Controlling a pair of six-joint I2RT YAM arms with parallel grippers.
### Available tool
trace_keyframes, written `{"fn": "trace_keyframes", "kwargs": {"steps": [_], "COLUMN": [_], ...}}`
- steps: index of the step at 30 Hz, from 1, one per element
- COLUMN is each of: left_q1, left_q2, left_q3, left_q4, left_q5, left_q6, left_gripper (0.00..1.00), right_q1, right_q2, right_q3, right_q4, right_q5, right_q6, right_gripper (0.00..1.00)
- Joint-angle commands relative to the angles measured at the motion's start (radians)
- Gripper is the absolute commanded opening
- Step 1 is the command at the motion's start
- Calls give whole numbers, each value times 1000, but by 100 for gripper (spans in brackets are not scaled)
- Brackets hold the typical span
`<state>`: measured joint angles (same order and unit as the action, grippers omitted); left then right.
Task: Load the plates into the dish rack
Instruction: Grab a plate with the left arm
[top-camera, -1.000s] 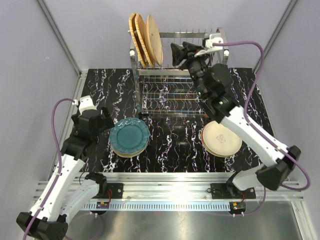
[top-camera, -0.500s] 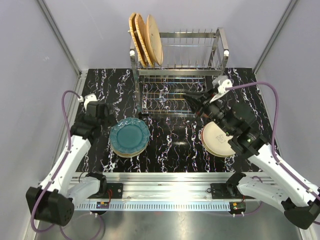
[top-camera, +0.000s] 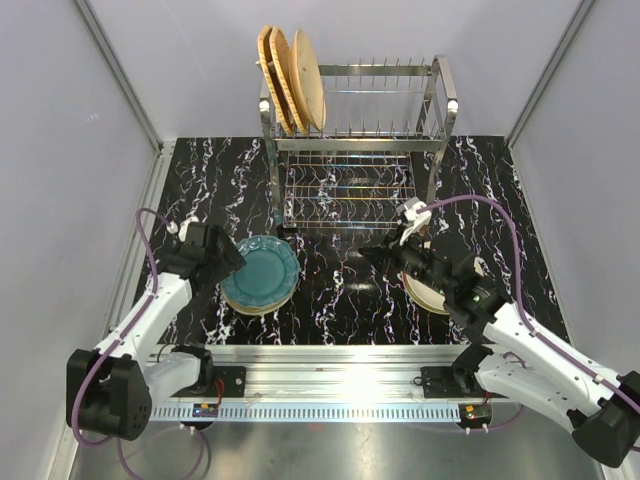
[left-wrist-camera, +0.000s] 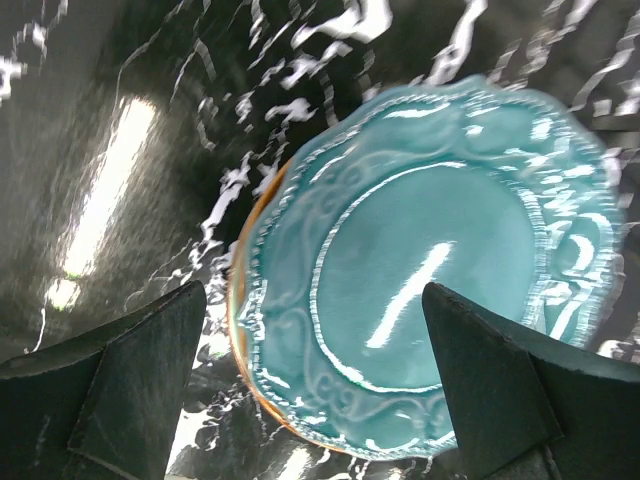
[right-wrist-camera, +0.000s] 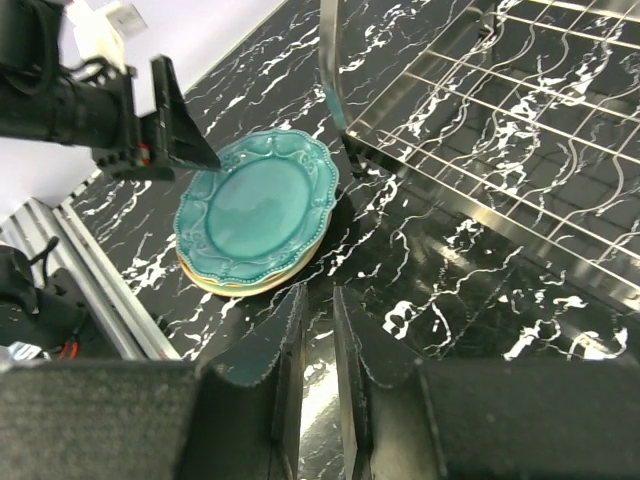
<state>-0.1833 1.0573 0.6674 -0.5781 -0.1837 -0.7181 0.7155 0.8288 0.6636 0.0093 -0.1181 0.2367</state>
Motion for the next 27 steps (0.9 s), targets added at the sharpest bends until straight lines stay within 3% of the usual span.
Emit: {"fn": "trace_keyframes", "kwargs": {"steps": [1, 16, 27], "left_q1": [5, 5, 5], "left_q2": [-6, -37, -42], "left_q3": [-11, -146, -193], "left_q4": [73, 182, 224], "left_q5": [-33, 13, 33], "left_q6": [-44, -107, -129], "left_gripper": [92, 88, 75], "right_q1": [9, 93, 96], "right_q2": [10, 170, 196], "right_q3": [7, 13, 10], "right_q4": [63, 98, 101], "right_q5": [-29, -12, -3], "right_q6": [38, 27, 26], "right_gripper": [23, 24, 24]}}
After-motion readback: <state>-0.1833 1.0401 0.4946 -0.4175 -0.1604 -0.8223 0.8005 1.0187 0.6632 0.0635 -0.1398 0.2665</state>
